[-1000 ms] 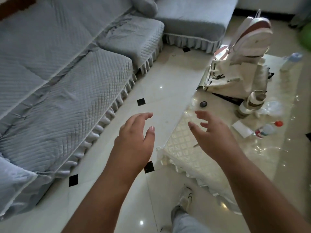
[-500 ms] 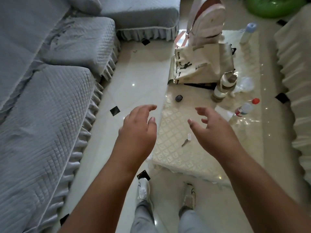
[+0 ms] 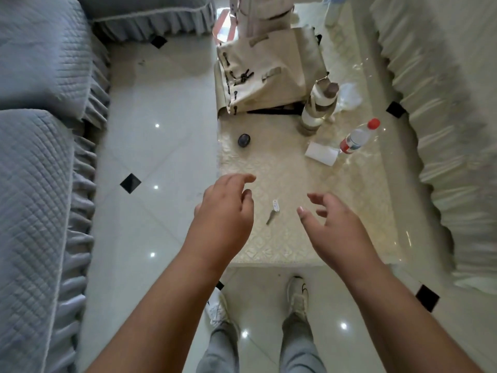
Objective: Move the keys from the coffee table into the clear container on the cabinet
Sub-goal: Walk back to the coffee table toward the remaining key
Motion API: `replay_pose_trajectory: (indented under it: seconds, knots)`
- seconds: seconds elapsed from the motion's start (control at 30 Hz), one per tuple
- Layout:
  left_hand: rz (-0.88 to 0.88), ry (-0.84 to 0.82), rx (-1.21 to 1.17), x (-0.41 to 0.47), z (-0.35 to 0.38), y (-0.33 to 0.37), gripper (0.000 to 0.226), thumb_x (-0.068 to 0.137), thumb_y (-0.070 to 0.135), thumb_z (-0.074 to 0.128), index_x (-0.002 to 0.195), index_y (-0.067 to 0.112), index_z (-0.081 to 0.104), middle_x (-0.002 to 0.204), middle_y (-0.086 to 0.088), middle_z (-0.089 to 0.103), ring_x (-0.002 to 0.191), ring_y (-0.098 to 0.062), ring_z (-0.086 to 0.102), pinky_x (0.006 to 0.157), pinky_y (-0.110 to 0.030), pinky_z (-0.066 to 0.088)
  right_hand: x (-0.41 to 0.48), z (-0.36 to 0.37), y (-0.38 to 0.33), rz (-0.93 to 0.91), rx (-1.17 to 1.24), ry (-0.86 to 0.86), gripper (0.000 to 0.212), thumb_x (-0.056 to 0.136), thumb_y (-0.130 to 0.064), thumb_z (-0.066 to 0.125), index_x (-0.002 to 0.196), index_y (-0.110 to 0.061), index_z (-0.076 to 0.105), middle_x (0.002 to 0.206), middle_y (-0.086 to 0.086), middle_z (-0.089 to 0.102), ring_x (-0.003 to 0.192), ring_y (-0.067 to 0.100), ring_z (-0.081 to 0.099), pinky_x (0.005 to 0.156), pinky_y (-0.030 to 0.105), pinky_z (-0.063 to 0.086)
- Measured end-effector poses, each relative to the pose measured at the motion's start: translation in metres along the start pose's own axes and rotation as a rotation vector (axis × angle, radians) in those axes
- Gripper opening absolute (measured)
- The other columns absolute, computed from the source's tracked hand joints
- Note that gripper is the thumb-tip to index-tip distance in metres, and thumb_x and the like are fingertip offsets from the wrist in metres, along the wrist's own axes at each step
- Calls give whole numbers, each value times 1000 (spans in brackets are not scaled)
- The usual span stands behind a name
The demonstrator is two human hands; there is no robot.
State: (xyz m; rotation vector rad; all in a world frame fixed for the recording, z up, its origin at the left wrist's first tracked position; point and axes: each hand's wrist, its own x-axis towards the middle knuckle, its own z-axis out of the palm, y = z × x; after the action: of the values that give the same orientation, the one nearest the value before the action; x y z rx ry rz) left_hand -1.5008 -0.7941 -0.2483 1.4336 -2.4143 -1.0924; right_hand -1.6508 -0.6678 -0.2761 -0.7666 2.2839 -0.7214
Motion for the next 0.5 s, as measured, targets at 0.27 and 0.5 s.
replay_pose_trajectory:
  seconds: [0.27,0.5]
  knots:
    - [-45,-40,4,38,55,-37,34,97,33,42,130,32,50,133,13,48,125,-9,42,100,-44,39,48,48,45,63,-28,-26,45,92,-45,59,134,-29,52,131,-11,58,100,8,62,81,31,50]
    - [-66,-29,-7,65,98,-78,35,96,36,41,130,33,49,130,12,50,122,-11,45,97,-44,42,97,114,97,105,-118,-96,45,93,-44,58,133,-28,51,122,-9,59,89,9,60,72,28,40]
